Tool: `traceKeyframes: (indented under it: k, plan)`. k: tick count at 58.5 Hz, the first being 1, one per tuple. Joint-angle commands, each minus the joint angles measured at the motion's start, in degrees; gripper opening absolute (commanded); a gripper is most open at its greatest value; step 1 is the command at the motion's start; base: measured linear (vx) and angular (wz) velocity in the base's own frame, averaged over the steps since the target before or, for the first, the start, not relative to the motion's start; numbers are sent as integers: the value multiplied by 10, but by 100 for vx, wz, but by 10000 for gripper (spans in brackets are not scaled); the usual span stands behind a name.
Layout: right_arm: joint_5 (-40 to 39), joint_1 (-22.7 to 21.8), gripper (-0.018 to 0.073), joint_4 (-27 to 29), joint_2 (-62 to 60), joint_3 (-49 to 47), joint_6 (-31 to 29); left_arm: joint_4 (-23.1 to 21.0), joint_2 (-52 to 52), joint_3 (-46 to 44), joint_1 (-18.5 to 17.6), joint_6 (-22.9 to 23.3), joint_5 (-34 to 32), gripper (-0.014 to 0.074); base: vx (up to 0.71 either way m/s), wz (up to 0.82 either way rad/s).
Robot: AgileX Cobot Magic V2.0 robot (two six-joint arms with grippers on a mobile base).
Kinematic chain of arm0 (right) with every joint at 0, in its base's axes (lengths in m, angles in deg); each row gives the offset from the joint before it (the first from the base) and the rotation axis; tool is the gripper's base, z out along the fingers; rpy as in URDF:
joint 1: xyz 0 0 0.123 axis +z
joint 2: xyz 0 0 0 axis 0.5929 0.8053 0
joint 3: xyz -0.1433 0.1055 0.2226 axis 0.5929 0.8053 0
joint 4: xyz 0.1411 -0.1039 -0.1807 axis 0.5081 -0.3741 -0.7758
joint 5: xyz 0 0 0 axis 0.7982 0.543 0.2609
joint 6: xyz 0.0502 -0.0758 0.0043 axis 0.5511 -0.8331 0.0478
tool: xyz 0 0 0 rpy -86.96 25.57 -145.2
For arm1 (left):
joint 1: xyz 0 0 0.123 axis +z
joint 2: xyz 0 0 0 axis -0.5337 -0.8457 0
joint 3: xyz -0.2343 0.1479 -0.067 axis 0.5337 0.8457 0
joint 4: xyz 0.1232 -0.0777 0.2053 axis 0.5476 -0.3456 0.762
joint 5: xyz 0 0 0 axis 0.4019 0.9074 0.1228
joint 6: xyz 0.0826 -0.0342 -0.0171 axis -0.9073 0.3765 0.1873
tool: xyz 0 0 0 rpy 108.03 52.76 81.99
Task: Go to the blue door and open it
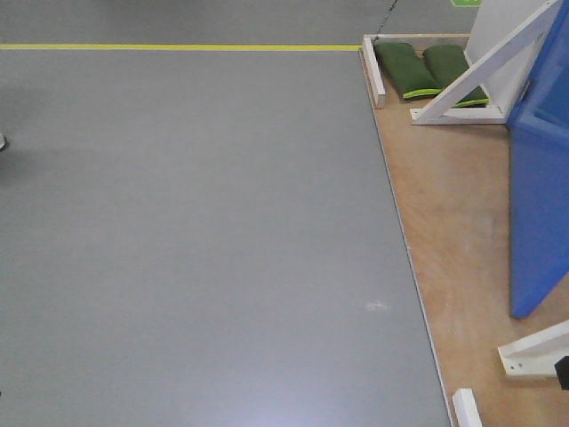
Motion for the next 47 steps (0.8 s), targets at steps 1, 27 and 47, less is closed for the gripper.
traceKeyframes:
  k: [1, 27, 47]
  plan:
    - [-48, -3, 12, -5, -5, 1, 0, -2, 8, -15, -1, 4, -49, 73, 53, -4]
    - [-48, -1, 12, -5, -5, 1, 0, -2, 8, -15, -1, 4, -49, 73, 49, -6]
    - [-48, -1, 12, -5, -5, 1, 0, -2, 8, -15, -1, 4, -49, 73, 34, -6]
